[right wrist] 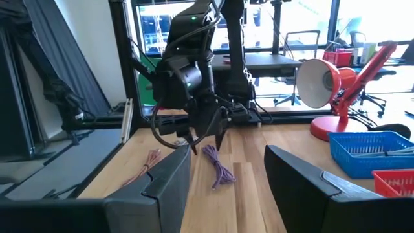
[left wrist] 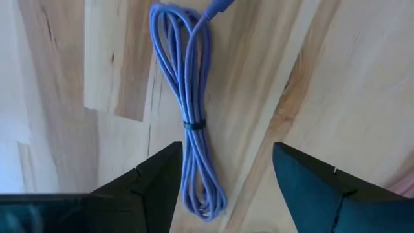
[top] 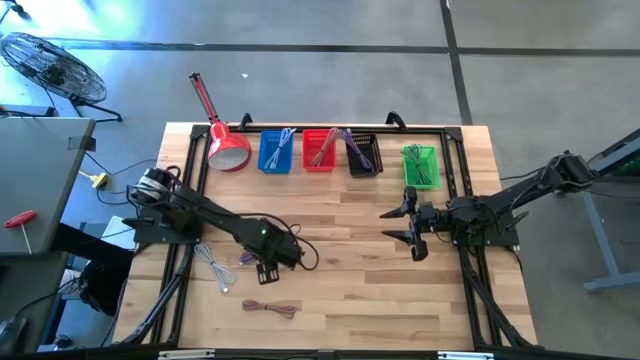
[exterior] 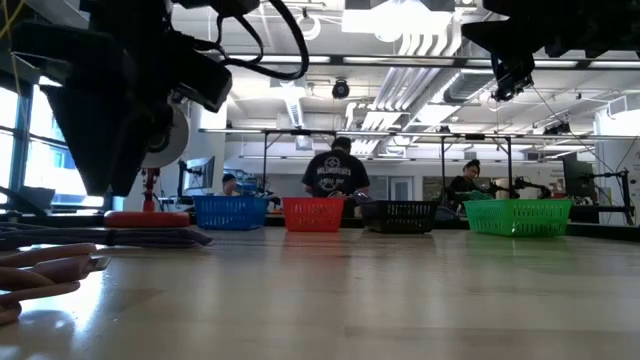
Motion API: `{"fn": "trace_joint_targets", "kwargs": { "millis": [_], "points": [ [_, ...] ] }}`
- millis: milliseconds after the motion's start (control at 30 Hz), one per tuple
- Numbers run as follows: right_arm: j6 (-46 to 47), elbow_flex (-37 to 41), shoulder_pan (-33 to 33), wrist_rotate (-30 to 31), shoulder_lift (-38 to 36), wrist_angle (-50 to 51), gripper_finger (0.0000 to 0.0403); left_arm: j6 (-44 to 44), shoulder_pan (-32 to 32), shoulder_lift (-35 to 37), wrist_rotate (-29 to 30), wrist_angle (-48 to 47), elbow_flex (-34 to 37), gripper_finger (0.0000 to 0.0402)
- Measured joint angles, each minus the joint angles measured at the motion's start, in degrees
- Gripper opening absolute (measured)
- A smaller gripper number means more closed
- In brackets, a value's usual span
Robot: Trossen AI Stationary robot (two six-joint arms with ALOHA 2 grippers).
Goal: Pick & Place USB Port
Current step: Put the violet charger cable into the black bin
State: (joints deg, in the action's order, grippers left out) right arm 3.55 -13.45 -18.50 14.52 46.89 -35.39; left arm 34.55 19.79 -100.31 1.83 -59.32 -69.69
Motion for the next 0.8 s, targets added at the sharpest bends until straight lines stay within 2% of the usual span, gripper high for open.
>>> {"fn": "trace_joint_targets", "kwargs": {
  "millis": [200,400,800],
  "points": [
    [0.02,0.00,0.00,-0.04,0.00,0.04,0.0190,-3.69,-2.50,0.03,-0.16,0.36,0.18,0.0232],
    [0.27,0.00,0.00,-0.06,0.02,0.84,0.0190,-7.00,-6.32,0.04,-6.29,6.32,5.49,0.0232],
    [0.10,0.00,0.00,-0.06,0.02,0.87,0.0190,-8.64,-9.40,0.45,-5.92,14.38,13.38,0.0232]
  ]
}}
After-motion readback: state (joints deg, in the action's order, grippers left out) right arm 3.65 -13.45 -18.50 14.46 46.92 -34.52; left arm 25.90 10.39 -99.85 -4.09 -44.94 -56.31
